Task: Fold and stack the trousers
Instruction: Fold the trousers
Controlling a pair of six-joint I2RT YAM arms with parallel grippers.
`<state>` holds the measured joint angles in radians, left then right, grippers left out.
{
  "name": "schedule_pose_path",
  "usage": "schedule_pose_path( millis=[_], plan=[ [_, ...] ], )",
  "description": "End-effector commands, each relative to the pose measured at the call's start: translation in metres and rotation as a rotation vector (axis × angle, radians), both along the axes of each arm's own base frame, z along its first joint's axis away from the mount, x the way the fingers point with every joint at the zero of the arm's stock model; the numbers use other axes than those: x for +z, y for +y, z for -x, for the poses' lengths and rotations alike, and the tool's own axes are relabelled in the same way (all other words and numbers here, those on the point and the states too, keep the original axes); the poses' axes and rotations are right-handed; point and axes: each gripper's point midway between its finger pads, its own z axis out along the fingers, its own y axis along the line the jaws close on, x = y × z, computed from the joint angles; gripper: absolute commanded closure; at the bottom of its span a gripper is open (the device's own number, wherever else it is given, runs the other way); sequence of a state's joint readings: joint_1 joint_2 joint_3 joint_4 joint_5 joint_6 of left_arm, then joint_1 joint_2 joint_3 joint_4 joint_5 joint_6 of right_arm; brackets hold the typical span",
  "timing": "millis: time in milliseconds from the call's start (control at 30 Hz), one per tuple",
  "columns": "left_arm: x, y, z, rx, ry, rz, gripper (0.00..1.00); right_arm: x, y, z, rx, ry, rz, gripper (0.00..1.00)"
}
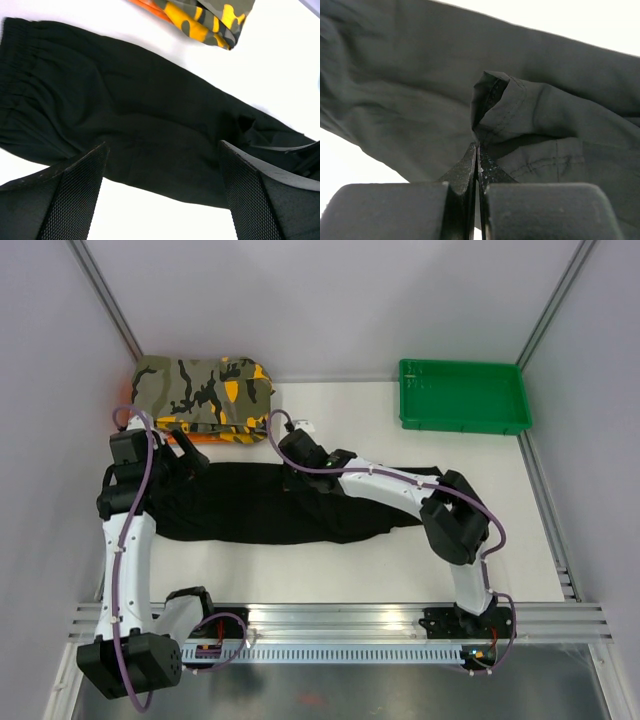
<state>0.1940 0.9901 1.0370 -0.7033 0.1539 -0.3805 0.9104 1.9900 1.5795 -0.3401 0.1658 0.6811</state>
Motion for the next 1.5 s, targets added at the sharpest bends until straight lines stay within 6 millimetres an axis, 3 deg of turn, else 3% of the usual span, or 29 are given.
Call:
schedule_pose_path(
  millis=[0,67,100,167,200,267,333,367,400,467,500,533,567,600,633,700,733,767,800,833,933,1000,1033,1100,1167,1367,1400,1467],
  plan=[
    [0.008,0.010,0.006,0.063,-0.024,-0.035,0.04,-0.003,0.012,0.002,0.022,-0.014,-0.002,1.00],
    [0.007,0.010,0.007,0.066,-0.020,-0.037,0.04,-0.010,0.009,0.006,0.033,-0.002,0.026,0.96],
    [0.008,0.010,0.006,0.067,-0.024,-0.034,0.04,-0.011,0.008,0.008,0.043,0.001,0.038,0.78],
    [0.008,0.010,0.006,0.064,-0.023,-0.032,0.04,-0.004,0.005,0.009,0.071,-0.004,0.070,0.58],
    [0.008,0.009,0.006,0.060,-0.023,-0.028,0.04,0.004,0.001,0.007,0.070,-0.017,0.086,0.39],
    [0.007,0.008,0.006,0.058,-0.021,-0.025,0.04,0.028,-0.007,0.004,0.106,-0.046,0.134,0.17],
    [0.008,0.008,0.005,0.055,-0.026,-0.022,0.04,0.057,-0.026,0.001,0.090,-0.071,0.176,0.07],
    [0.010,0.007,0.005,0.051,-0.032,-0.022,0.04,0.066,-0.035,0.000,0.083,-0.082,0.190,0.05],
    [0.013,0.003,0.004,0.022,-0.042,-0.020,0.04,0.087,-0.052,-0.004,0.045,-0.121,0.197,0.04],
    [0.021,-0.013,-0.001,-0.065,-0.080,0.018,0.04,0.084,-0.092,-0.010,-0.031,-0.107,0.248,0.02],
    [0.023,-0.020,-0.003,-0.109,-0.095,0.039,0.06,0.099,-0.115,-0.014,-0.106,-0.129,0.234,0.02],
    [0.025,-0.030,-0.004,-0.158,-0.115,0.076,0.06,0.076,-0.150,-0.022,-0.177,-0.082,0.274,0.02],
    [0.035,-0.052,-0.007,-0.261,-0.166,0.138,0.07,0.070,-0.168,-0.024,-0.219,-0.063,0.272,0.02],
    [0.028,-0.061,-0.007,-0.292,-0.158,0.175,0.09,0.075,-0.187,-0.024,-0.264,-0.054,0.241,0.02],
    [0.027,-0.072,-0.007,-0.320,-0.154,0.206,0.09,0.051,-0.220,-0.027,-0.350,0.002,0.247,0.02],
    [0.008,-0.099,-0.006,-0.392,-0.097,0.211,0.09,0.055,-0.248,-0.024,-0.420,-0.013,0.204,0.02],
    [0.000,-0.110,-0.005,-0.423,-0.072,0.213,0.09,0.037,-0.269,-0.023,-0.472,0.006,0.207,0.02],
    [-0.010,-0.132,0.001,-0.480,-0.038,0.208,0.09,0.040,-0.279,-0.019,-0.492,-0.008,0.195,0.02],
    [-0.027,-0.141,-0.001,-0.483,0.015,0.226,0.09,0.036,-0.287,-0.018,-0.512,-0.004,0.195,0.02],
    [-0.035,-0.150,-0.001,-0.497,0.036,0.236,0.09,0.022,-0.304,-0.015,-0.550,0.022,0.212,0.02],
    [-0.061,-0.171,-0.006,-0.516,0.102,0.231,0.08,-0.002,-0.333,-0.010,-0.615,0.075,0.216,0.02],
    [-0.069,-0.181,-0.011,-0.527,0.125,0.189,0.08,-0.012,-0.338,-0.008,-0.615,0.106,0.177,0.03],
    [-0.085,-0.184,-0.014,-0.523,0.178,0.171,0.08,-0.020,-0.346,-0.007,-0.633,0.118,0.172,0.03],
    [-0.094,-0.188,-0.022,-0.503,0.204,0.109,0.08,-0.024,-0.351,-0.005,-0.643,0.119,0.179,0.03],
    [-0.119,-0.184,-0.027,-0.455,0.281,0.036,0.08,-0.029,-0.357,-0.001,-0.654,0.132,0.190,0.04],
    [-0.138,-0.190,-0.035,-0.379,0.345,-0.106,0.12,-0.035,-0.370,0.005,-0.661,0.150,0.200,0.03],
    [-0.127,-0.197,-0.043,-0.372,0.321,-0.119,0.12,-0.036,-0.370,0.005,-0.658,0.150,0.198,0.03],
    [-0.125,-0.202,-0.043,-0.351,0.326,-0.191,0.14,-0.038,-0.372,0.006,-0.659,0.154,0.189,0.04]
  ],
)
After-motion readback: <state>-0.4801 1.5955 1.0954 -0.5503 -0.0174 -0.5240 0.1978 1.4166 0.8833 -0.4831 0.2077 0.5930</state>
